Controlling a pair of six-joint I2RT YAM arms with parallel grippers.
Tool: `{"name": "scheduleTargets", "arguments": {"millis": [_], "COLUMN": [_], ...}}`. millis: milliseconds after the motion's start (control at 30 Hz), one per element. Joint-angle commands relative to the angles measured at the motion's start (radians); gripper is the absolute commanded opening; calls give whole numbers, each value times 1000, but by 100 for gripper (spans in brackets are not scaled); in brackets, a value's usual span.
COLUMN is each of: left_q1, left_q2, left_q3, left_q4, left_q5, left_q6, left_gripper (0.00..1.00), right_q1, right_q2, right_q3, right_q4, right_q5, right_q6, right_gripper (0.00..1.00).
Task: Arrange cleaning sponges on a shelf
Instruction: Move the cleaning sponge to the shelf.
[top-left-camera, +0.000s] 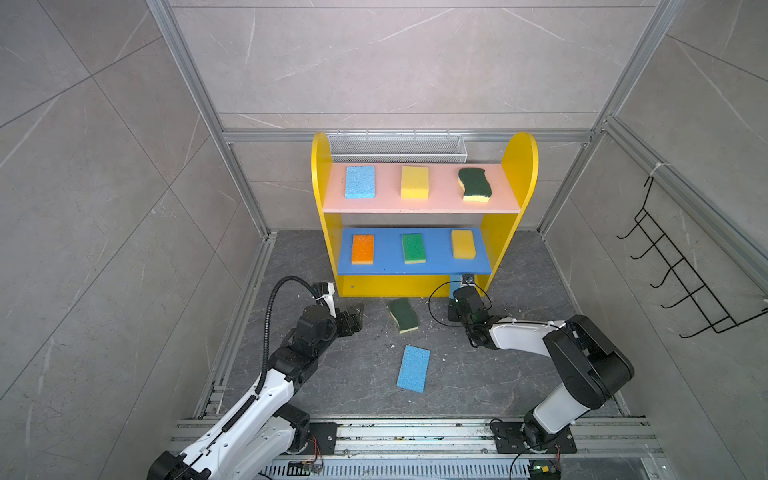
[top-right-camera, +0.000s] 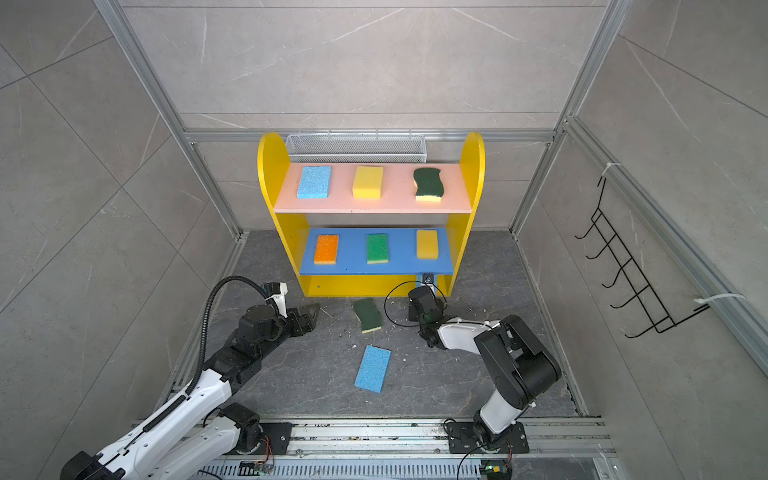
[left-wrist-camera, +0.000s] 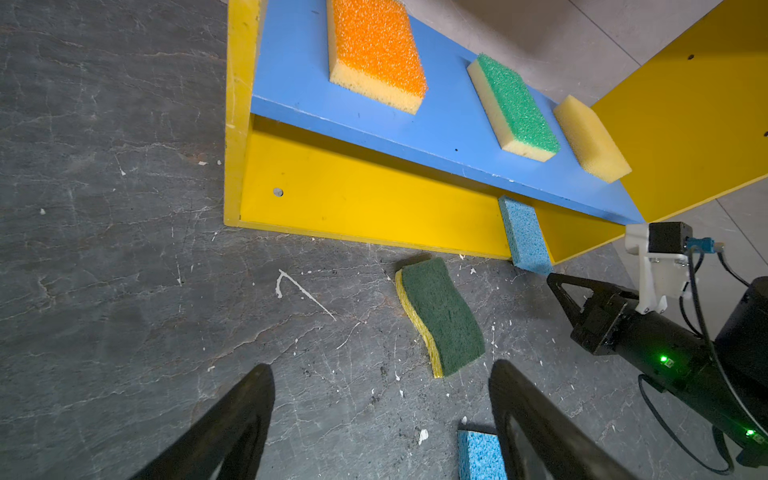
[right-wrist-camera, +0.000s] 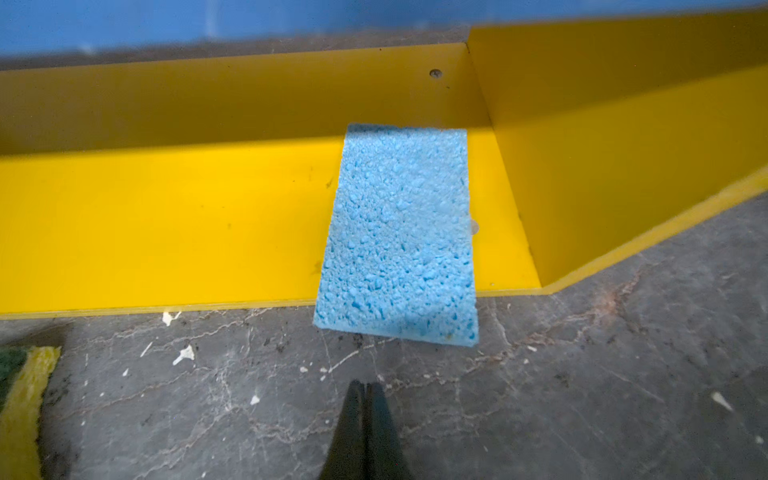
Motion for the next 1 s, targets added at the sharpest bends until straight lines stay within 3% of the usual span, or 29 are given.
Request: {"name": "scheduleTargets", "arguments": {"millis": [0, 233, 667, 967], "left_q1": [5, 5, 5, 5], "left_q2": [-13, -17, 0, 13], "left_q3": [-14, -25, -43, -54], "left_q4": [52, 62, 105, 129], "left_q5": [0, -1, -4, -3], "left_q6": [9, 10, 7, -1], "left_gripper": [83, 84, 84, 83], "right_q1": [6, 6, -59, -117], "right_q2": [-36, 4, -8, 84], "right_q3": [-26, 18, -109, -100], "right_q4": [3, -72, 110, 240], "right_q5": [23, -9, -112, -153], "right_q6": [-15, 77, 323, 379], "right_gripper": [0, 0, 0, 0]}}
